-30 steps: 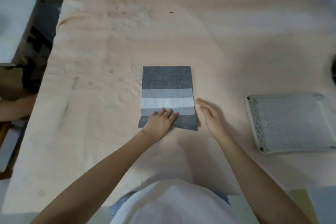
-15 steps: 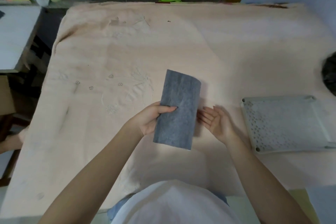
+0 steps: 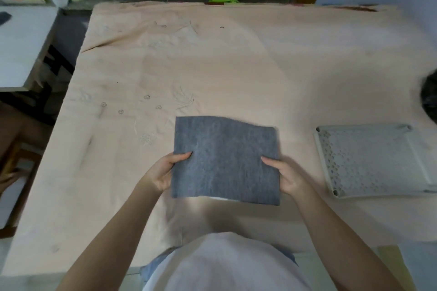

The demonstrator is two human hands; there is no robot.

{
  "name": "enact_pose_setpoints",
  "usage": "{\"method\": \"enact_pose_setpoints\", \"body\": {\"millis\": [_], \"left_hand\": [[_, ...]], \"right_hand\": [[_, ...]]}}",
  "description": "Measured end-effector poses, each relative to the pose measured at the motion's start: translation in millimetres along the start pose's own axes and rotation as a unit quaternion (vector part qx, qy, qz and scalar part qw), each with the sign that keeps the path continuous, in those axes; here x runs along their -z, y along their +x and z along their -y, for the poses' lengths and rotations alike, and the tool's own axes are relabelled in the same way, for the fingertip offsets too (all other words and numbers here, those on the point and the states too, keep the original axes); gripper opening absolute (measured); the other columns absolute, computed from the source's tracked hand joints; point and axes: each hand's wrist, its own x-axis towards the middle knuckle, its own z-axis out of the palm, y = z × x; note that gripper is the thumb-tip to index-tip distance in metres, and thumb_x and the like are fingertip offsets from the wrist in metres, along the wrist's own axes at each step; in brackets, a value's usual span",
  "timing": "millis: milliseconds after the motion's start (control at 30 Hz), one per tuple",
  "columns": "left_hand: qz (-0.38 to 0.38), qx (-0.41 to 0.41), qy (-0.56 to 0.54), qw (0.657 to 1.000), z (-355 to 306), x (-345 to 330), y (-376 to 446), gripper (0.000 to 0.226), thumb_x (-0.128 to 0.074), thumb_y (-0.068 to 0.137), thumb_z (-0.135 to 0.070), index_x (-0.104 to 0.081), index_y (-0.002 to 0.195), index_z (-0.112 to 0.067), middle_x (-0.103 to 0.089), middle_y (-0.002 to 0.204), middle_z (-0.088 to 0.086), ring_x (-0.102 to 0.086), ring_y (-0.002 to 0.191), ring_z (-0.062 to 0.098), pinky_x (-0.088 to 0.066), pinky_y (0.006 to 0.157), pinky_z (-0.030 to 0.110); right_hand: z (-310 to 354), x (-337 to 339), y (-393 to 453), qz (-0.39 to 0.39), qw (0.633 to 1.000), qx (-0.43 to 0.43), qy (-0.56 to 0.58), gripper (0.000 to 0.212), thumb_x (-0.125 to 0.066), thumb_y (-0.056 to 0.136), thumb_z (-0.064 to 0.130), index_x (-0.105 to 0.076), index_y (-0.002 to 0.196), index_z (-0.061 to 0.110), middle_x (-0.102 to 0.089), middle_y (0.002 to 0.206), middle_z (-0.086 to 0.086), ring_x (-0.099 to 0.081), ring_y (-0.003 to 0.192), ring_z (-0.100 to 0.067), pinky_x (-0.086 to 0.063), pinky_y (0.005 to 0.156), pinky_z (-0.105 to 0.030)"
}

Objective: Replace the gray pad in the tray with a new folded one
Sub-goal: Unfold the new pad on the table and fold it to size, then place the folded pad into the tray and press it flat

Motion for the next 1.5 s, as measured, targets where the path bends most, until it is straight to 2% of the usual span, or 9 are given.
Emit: {"method": "enact_pose_setpoints", "body": {"millis": [133,333,567,767,900,1067,1133,1233,1500], "left_hand": [[-0.076,0.054,0.115,0.989,0,44,-7,0.085,-0.092,0.049,-0.025,-0.055,0.123,-0.004,-0.068,0.110,0.012,-0.067,0.098,0.027,-0.055,0.079,0.040],[-0.147,0.065,0.151,0.975,1,51,-2,0.037,-0.065,0.084,-0.017,-0.056,0.118,-0.006,-0.065,0.113,0.012,-0.062,0.101,0.026,-0.050,0.080,0.038],[-0.221,-0.034,0.235,0.946,3,55,-13,0.025,-0.061,0.090,-0.015,-0.061,0.114,-0.008,-0.066,0.109,0.007,-0.063,0.099,0.023,-0.052,0.076,0.033],[-0.277,-0.110,0.240,0.924,21,59,-11,0.012,-0.054,0.095,-0.013,-0.064,0.094,-0.006,-0.067,0.093,0.010,-0.062,0.086,0.026,-0.051,0.071,0.030],[-0.270,-0.134,0.242,0.922,26,60,-13,0.012,-0.055,0.094,-0.012,-0.066,0.093,-0.007,-0.068,0.088,0.007,-0.064,0.079,0.022,-0.052,0.067,0.027],[-0.266,-0.163,0.229,0.922,38,58,-13,0.014,-0.056,0.094,-0.014,-0.068,0.094,-0.008,-0.071,0.081,0.001,-0.067,0.072,0.015,-0.055,0.063,0.024],[-0.261,-0.163,0.211,0.928,45,56,-14,0.015,-0.056,0.094,-0.015,-0.067,0.096,-0.006,-0.072,0.082,0.002,-0.068,0.072,0.016,-0.055,0.063,0.025],[-0.251,-0.160,0.173,0.939,54,56,-14,0.018,-0.056,0.094,-0.016,-0.065,0.101,-0.003,-0.071,0.087,0.005,-0.067,0.076,0.019,-0.055,0.066,0.028],[-0.193,-0.148,0.154,0.958,54,55,-16,0.021,-0.056,0.093,-0.020,-0.066,0.105,-0.006,-0.070,0.101,0.010,-0.067,0.089,0.025,-0.055,0.071,0.032]], "right_hand": [[0,-2,8,-0.005,0.995,-0.042,-0.087,0.050,-0.070,0.074,0.001,-0.056,0.123,0.004,-0.063,0.122,-0.015,-0.060,0.110,-0.028,-0.050,0.090,-0.042],[-4,-12,15,-0.015,0.989,-0.042,-0.141,0.033,-0.054,0.088,-0.006,-0.057,0.119,0.006,-0.065,0.115,-0.011,-0.064,0.100,-0.024,-0.056,0.082,-0.036],[-3,-4,7,-0.056,0.976,-0.012,-0.209,0.039,-0.064,0.087,0.013,-0.056,0.125,0.008,-0.066,0.117,-0.010,-0.065,0.104,-0.027,-0.055,0.084,-0.039],[-30,-8,0,-0.023,0.973,-0.002,-0.229,0.043,-0.066,0.085,0.010,-0.052,0.126,0.014,-0.064,0.121,-0.004,-0.061,0.109,-0.022,-0.051,0.091,-0.043],[-43,-5,-2,-0.014,0.991,0.020,-0.134,0.038,-0.060,0.088,0.006,-0.052,0.124,0.011,-0.062,0.123,-0.007,-0.060,0.112,-0.023,-0.049,0.093,-0.041],[-51,0,-4,-0.089,0.985,0.069,-0.128,0.025,-0.058,0.091,0.010,-0.057,0.116,0.011,-0.061,0.124,-0.015,-0.062,0.106,-0.027,-0.049,0.093,-0.046],[-48,2,-8,-0.084,0.990,0.072,-0.088,0.034,-0.063,0.088,0.017,-0.057,0.120,0.008,-0.062,0.123,-0.014,-0.062,0.109,-0.029,-0.048,0.095,-0.050],[-44,3,-15,-0.038,0.992,0.036,-0.114,0.048,-0.069,0.081,0.021,-0.054,0.125,0.011,-0.062,0.123,-0.010,-0.060,0.113,-0.026,-0.046,0.098,-0.049],[-48,-1,-32,-0.068,0.991,0.071,-0.095,0.035,-0.062,0.087,0.005,-0.057,0.121,0.010,-0.064,0.121,-0.011,-0.062,0.109,-0.027,-0.049,0.092,-0.043]]}}
